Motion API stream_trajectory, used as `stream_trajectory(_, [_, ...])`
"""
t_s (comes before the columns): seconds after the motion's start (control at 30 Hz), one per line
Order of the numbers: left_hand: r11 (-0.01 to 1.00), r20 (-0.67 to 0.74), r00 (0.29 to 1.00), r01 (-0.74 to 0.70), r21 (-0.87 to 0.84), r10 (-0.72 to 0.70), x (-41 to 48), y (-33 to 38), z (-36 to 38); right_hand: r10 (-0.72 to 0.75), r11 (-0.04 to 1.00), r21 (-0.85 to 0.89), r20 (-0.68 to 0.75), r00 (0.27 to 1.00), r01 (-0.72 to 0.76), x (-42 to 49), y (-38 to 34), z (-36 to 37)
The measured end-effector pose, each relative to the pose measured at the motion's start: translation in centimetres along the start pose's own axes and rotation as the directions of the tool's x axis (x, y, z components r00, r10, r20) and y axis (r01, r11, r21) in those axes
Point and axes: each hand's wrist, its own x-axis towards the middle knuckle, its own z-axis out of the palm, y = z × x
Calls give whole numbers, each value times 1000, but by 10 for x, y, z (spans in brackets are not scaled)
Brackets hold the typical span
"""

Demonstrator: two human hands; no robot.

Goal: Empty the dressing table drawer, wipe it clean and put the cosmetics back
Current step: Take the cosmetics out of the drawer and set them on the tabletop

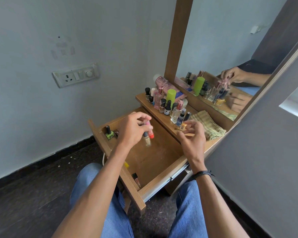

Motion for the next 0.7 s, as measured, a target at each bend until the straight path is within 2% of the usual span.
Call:
stream_trajectory(0.1, [996, 53, 998, -33, -82, 37, -6, 19, 11, -37, 999, 34, 226, 973, 30, -19, -1, -1])
stream_trajectory(0.17, [994, 94, 994, -48, -103, 58, -10, 27, 20, -27, 997, 71, 285, 958, 7, -32, 0, -1])
stream_trajectory(0.43, [991, 240, 962, -116, -60, 127, -14, 39, 34, 25, 955, 275, 298, 954, -111, -46, -5, -23])
stream_trajectory(0.53, [984, 276, 945, -162, -72, 176, -11, 46, 36, 20, 961, 261, 275, 961, -94, -42, -9, -25])
stream_trajectory(0.7, [956, 269, 923, -234, -179, 276, -5, 57, 39, 56, 981, 175, 132, 990, -79, -27, -7, -32])
